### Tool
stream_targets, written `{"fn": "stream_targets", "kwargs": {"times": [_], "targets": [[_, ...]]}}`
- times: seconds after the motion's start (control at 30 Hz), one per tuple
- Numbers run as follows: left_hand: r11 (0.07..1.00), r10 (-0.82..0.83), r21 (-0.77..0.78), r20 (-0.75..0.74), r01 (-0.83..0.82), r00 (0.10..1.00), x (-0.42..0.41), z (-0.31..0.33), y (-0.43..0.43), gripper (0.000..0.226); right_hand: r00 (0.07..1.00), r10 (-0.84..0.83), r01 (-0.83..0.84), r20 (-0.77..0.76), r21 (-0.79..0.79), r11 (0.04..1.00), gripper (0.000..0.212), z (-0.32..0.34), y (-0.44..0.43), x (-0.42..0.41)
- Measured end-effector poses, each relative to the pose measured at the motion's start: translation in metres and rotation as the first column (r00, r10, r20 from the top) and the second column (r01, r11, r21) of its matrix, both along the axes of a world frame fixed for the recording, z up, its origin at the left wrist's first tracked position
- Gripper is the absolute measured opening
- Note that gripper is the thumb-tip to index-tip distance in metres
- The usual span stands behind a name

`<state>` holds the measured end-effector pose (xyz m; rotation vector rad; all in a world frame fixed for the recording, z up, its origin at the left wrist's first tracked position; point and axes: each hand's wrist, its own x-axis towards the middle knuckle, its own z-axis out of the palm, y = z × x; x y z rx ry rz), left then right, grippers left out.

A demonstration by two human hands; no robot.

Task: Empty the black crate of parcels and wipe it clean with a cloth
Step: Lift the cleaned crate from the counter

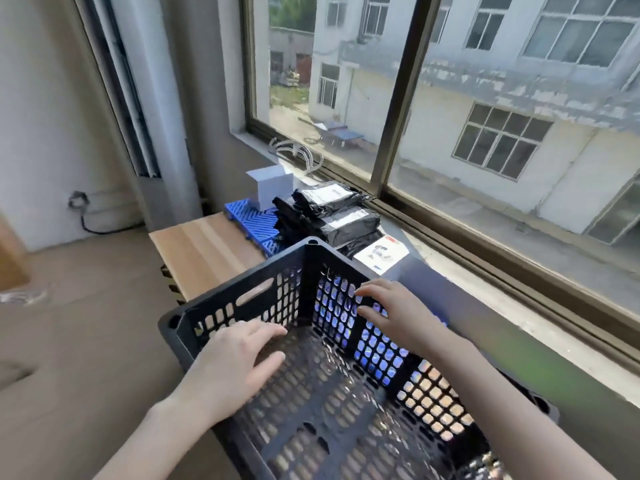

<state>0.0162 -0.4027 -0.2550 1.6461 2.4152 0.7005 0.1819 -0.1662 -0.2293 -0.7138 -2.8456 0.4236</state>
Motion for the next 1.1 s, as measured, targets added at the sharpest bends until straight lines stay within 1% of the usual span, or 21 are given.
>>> {"fn": "stream_targets", "kwargs": {"times": [0.03, 0.13, 0.17, 0.23, 0.3, 0.37, 0.43, 0.5, 0.53, 0.67, 0.73, 0.8, 0.87, 0.97, 1.1], "targets": [[0.999, 0.044, 0.010, -0.001, -0.044, 0.999, 0.004, -0.002, -0.006, 0.067, 1.000, 0.025, -0.025, 0.016, 0.016, 1.000, 0.032, -0.001, 0.002, -0.003], [0.977, 0.209, 0.055, -0.023, -0.207, 0.978, 0.022, -0.009, -0.019, 0.044, 0.995, 0.093, -0.095, 0.041, 0.052, 0.994, 0.035, -0.002, 0.008, -0.006], [0.961, 0.269, 0.073, -0.032, -0.266, 0.963, 0.031, -0.010, -0.023, 0.040, 0.993, 0.112, -0.115, 0.042, 0.068, 0.991, 0.038, -0.002, 0.009, -0.006], [0.915, 0.394, 0.110, -0.028, -0.389, 0.919, 0.052, -0.011, -0.028, 0.043, 0.989, 0.133, -0.138, 0.065, 0.094, 0.986, 0.047, -0.001, 0.012, -0.002], [0.847, 0.525, 0.092, 0.017, -0.524, 0.851, 0.074, -0.012, -0.033, 0.049, 0.984, 0.137, -0.150, 0.113, 0.116, 0.982, 0.059, -0.002, 0.016, 0.006], [0.766, 0.633, 0.065, 0.095, -0.640, 0.768, 0.099, -0.013, -0.036, 0.063, 0.976, 0.145, -0.170, 0.161, 0.150, 0.974, 0.067, -0.004, 0.023, 0.014], [0.682, 0.704, 0.044, 0.229, -0.730, 0.672, 0.126, -0.013, -0.036, 0.076, 0.972, 0.136, -0.170, 0.192, 0.172, 0.970, 0.072, -0.006, 0.033, 0.022], [0.615, 0.738, -0.005, 0.356, -0.788, 0.574, 0.147, -0.013, -0.035, 0.085, 0.972, 0.124, -0.159, 0.198, 0.174, 0.972, 0.073, -0.011, 0.041, 0.029], [0.589, 0.751, -0.031, 0.389, -0.807, 0.534, 0.156, -0.013, -0.035, 0.088, 0.973, 0.118, -0.154, 0.198, 0.174, 0.973, 0.073, -0.014, 0.043, 0.033], [0.543, 0.771, -0.104, 0.455, -0.833, 0.446, 0.180, -0.018, -0.031, 0.088, 0.971, 0.105, -0.146, 0.213, 0.186, 0.972, 0.073, -0.026, 0.052, 0.045], [0.531, 0.781, -0.144, 0.465, -0.835, 0.416, 0.189, -0.018, -0.028, 0.086, 0.978, 0.094, -0.131, 0.185, 0.195, 0.972, 0.073, -0.032, 0.056, 0.050], [0.524, 0.780, -0.150, 0.481, -0.839, 0.401, 0.194, -0.018, -0.022, 0.084, 0.986, 0.073, -0.102, 0.149, 0.195, 0.975, 0.073, -0.035, 0.060, 0.053], [0.490, 0.788, -0.140, 0.492, -0.860, 0.369, 0.194, -0.018, -0.015, 0.081, 0.990, 0.039, -0.058, 0.136, 0.139, 0.989, 0.072, -0.038, 0.065, 0.056], [0.435, 0.802, -0.146, 0.511, -0.889, 0.308, 0.191, -0.026, -0.011, 0.079, 0.990, -0.025, 0.015, 0.139, 0.077, 0.997, 0.063, -0.046, 0.071, 0.060], [0.421, 0.780, -0.152, 0.564, -0.894, 0.271, 0.188, -0.029, -0.010, 0.080, 0.989, -0.029, 0.026, 0.142, 0.022, 0.999, 0.055, -0.053, 0.075, 0.062]]}}
